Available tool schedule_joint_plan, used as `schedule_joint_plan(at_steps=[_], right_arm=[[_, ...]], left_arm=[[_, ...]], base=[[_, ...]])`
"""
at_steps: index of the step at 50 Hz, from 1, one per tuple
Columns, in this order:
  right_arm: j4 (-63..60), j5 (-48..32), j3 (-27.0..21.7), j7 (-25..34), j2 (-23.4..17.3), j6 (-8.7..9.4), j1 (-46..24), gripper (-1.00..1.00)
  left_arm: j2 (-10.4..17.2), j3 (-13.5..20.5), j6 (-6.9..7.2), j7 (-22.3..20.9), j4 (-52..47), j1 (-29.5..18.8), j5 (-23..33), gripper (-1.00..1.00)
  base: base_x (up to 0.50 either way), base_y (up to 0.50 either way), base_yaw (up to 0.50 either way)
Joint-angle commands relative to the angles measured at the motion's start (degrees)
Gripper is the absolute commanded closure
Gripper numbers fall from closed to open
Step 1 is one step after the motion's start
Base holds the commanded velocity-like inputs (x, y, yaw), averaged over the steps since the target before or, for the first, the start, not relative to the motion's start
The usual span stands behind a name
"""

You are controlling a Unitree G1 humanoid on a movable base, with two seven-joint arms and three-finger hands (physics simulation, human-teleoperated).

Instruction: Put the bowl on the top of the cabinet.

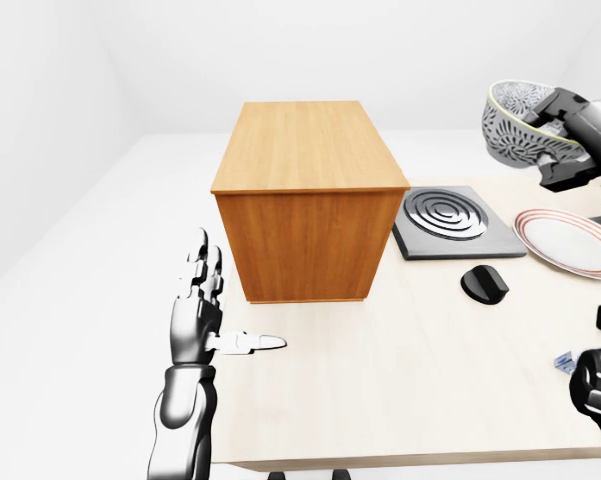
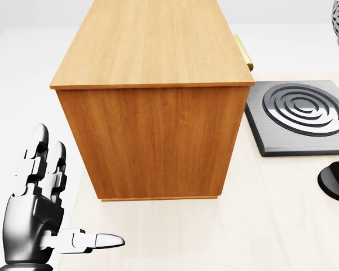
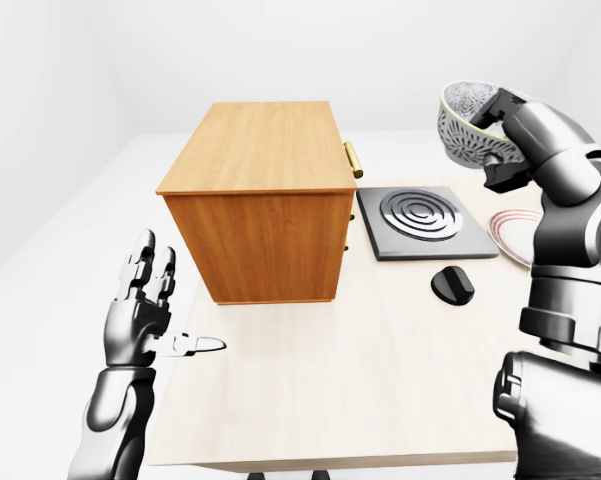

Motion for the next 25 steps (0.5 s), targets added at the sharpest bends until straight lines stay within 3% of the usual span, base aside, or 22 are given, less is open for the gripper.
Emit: schedule_joint_plan(at_steps=[1,5,12,17,25], right_arm=[[40.27,-8.54,11.49,-12.05,-2.66,-5.89,-29.08,1.00],[45.97,-11.15,13.09,-15.03,-0.80,-7.33,-34.23,1.00],[51.45,-14.82,14.36,-16.92,1.41,-7.02,-41.16,1.00],[52.98,-17.19,14.64,-19.13,2.63,-5.13,-43.86,1.00],[54.08,-20.56,15.13,-19.54,5.13,-4.31,-47.86,1.00]], left_arm=[[0.06,-0.05,0.00,0.00,0.81,-0.32,0.09,-1.00],[0.04,-0.23,0.00,-0.05,0.68,-0.13,0.22,-1.00],[0.13,-0.08,0.00,-0.23,0.77,-0.15,-0.06,-1.00],[0.10,-0.10,0.00,-0.38,1.49,-0.39,0.03,-1.00],[0.14,-0.21,0.00,-0.66,1.34,-0.16,-0.07,-1.00]], base=[[0.00,0.00,0.00],[0.00,0.00,0.00],[0.00,0.00,0.00],[0.00,0.00,0.00],[0.00,0.00,0.00]])
